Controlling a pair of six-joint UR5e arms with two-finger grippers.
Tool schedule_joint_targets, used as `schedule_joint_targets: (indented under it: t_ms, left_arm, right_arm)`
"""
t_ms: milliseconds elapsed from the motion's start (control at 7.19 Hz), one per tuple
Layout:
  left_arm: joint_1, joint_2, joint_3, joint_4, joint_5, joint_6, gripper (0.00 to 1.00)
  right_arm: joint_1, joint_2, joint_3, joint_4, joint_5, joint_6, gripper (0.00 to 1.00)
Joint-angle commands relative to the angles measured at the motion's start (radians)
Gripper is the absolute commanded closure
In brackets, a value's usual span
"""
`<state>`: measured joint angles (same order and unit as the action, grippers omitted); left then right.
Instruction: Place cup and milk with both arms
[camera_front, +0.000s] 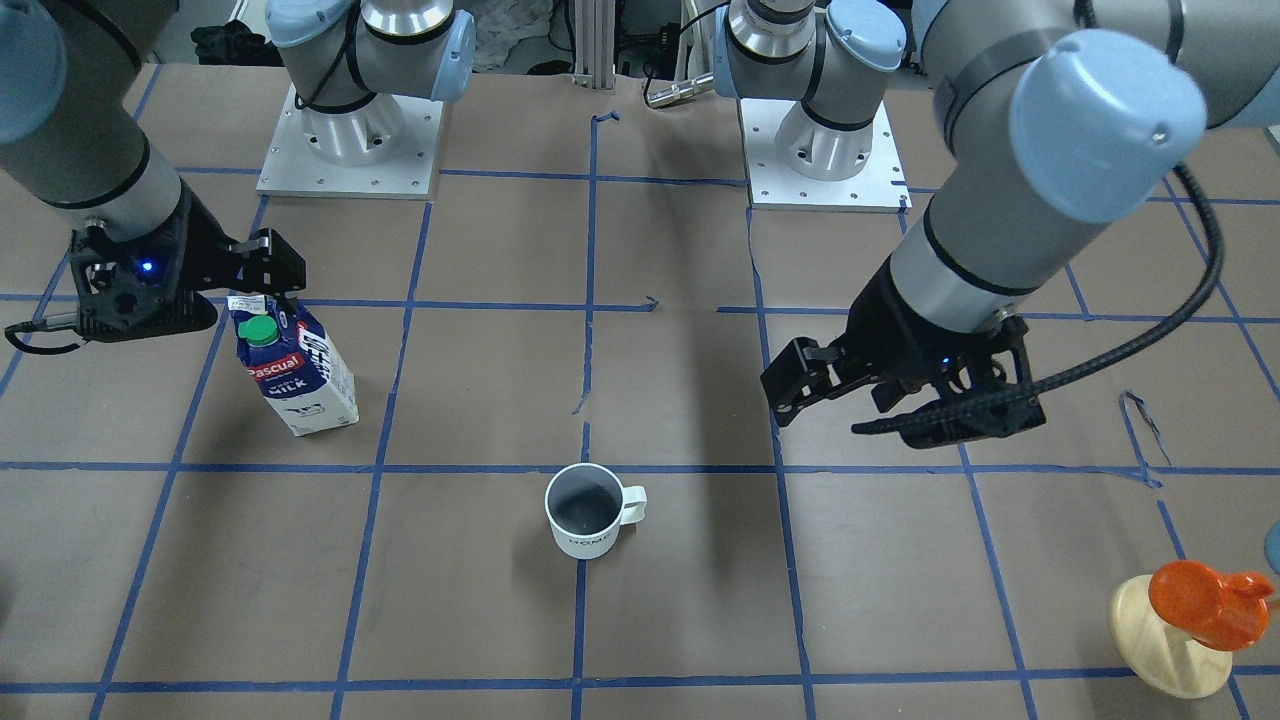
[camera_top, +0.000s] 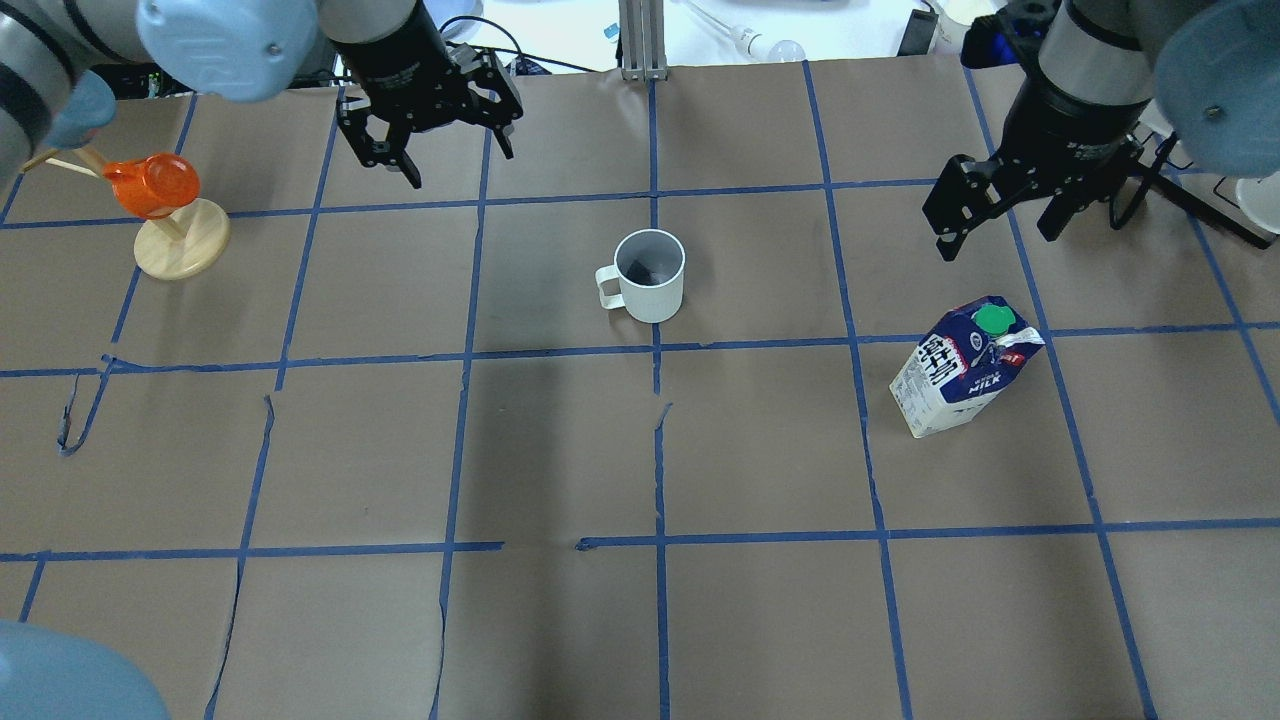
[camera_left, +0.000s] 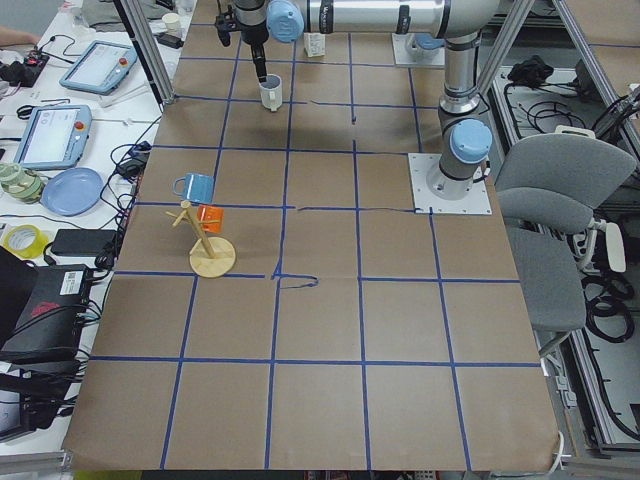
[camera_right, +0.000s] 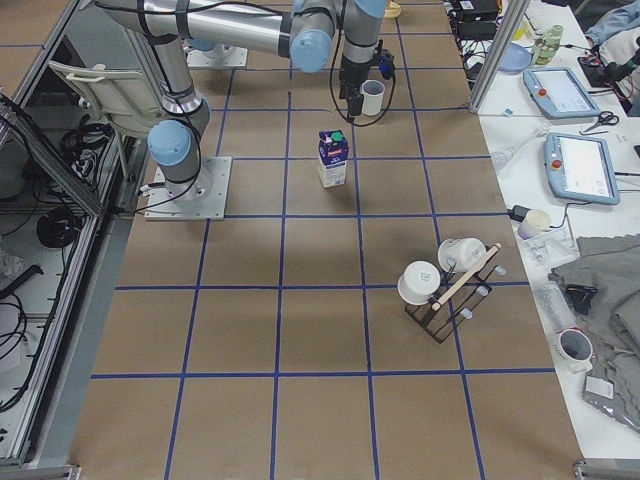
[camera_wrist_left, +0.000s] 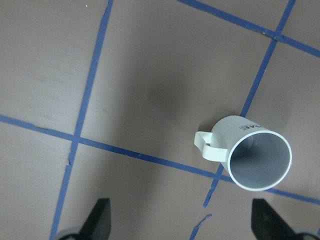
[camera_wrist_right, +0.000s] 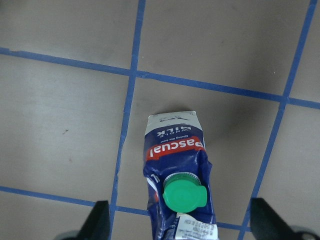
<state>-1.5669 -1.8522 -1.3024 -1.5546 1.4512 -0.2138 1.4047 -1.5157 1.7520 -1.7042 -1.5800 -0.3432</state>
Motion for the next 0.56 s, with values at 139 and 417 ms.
schedule_joint_targets:
  t_ms: [139,417]
  left_arm:
    - [0.079,0.077,-0.011,-0.059,0.008,0.025,0.0]
    - [0.099,0.103,-0.075,-0.049,0.024,0.027,0.0]
  right_arm:
    - [-0.012,-0.004,0.159,-0.109,0.003,-0.017,0.05]
    - [-0.015,-0.003,0.147,-0.109,-0.009,-0.022,0.73]
